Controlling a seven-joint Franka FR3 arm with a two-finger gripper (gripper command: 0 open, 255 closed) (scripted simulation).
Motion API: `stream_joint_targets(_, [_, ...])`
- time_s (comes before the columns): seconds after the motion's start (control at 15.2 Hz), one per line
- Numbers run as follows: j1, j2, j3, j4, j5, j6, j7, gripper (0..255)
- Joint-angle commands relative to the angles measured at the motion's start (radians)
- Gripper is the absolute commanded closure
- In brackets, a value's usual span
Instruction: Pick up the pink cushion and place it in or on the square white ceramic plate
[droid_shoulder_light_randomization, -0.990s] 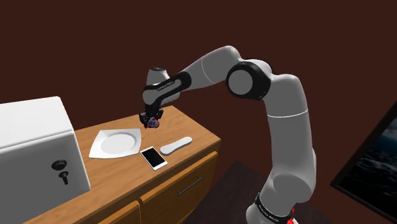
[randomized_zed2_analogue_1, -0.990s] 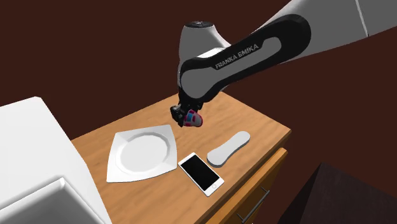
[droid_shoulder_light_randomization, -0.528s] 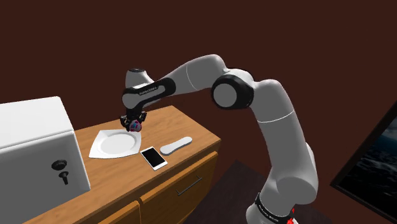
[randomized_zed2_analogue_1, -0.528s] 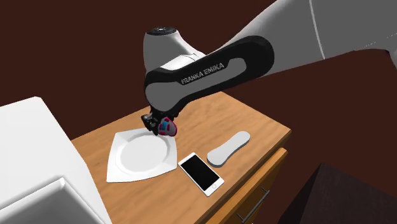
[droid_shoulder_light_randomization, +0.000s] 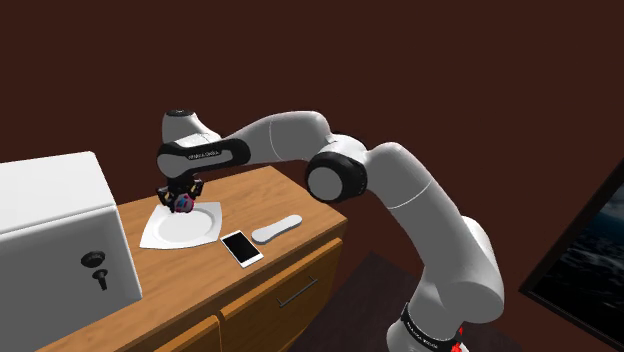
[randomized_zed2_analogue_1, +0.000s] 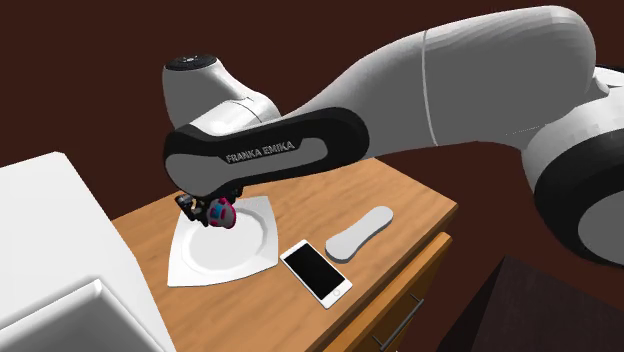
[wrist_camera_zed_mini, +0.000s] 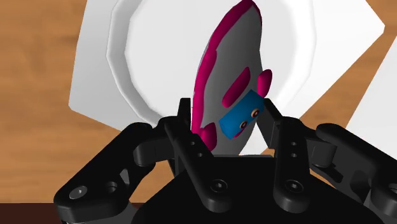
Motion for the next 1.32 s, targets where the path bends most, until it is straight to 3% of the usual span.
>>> stream_joint_targets(0.0, [0.003,0.017,-0.001,0.004,-0.001,0.013,0.004,255])
stream_joint_targets(0.53, [0.003,0.072,-0.002,-0.011,-0.002,0.083,0.006,255])
stream_joint_targets(1.06, [0.003,0.072,-0.002,-0.011,-0.002,0.083,0.006,255])
stream_joint_targets(1.12, [0.003,0.071,-0.002,-0.011,-0.002,0.083,0.006,0])
stream_joint_targets(1.25, [0.003,0.072,-0.002,-0.011,-0.002,0.083,0.006,0])
